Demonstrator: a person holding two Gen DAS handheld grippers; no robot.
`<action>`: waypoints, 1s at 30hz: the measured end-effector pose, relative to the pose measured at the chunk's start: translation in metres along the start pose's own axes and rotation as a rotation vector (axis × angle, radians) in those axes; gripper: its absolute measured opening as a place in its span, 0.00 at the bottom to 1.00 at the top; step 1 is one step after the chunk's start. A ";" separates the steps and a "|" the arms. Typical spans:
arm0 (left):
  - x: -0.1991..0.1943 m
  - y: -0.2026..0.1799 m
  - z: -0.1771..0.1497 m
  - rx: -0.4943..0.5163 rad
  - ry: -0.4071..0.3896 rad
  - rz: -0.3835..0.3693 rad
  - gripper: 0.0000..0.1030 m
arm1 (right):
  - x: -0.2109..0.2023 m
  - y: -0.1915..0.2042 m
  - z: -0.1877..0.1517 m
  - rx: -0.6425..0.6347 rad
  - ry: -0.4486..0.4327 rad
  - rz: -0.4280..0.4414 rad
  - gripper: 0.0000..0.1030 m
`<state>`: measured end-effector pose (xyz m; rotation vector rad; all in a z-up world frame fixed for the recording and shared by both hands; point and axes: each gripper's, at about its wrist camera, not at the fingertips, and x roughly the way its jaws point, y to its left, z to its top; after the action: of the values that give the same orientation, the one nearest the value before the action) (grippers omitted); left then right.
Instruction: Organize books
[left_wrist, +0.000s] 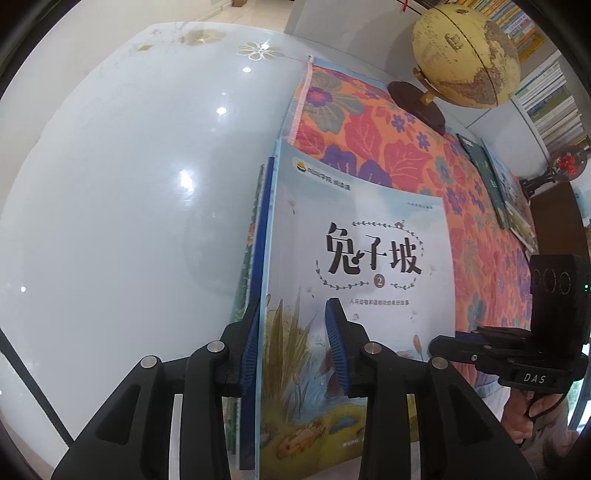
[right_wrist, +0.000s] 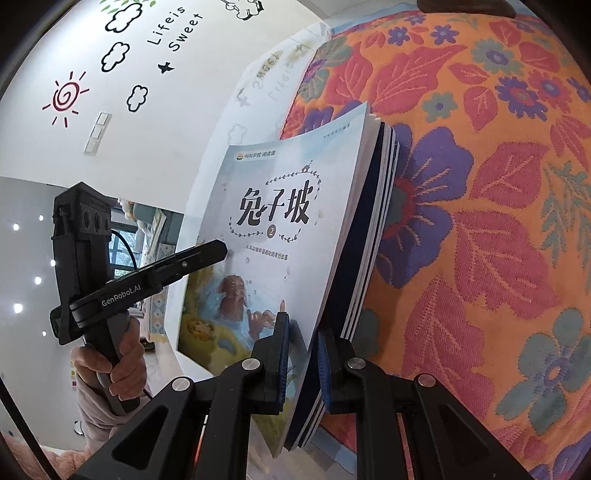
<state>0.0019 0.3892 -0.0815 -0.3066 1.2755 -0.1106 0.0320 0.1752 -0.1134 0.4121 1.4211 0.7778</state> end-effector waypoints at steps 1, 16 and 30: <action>0.000 0.001 0.001 -0.003 -0.001 0.009 0.31 | 0.000 0.002 0.000 -0.003 0.001 -0.001 0.14; -0.017 0.006 0.008 -0.061 -0.051 0.180 0.34 | -0.014 0.001 0.001 -0.016 0.029 -0.093 0.14; -0.018 -0.166 0.070 0.092 -0.202 0.154 0.40 | -0.187 -0.124 -0.019 0.165 -0.273 -0.161 0.14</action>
<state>0.0781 0.2470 0.0009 -0.1355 1.0863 -0.0061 0.0491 -0.0439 -0.0662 0.5046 1.2472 0.4560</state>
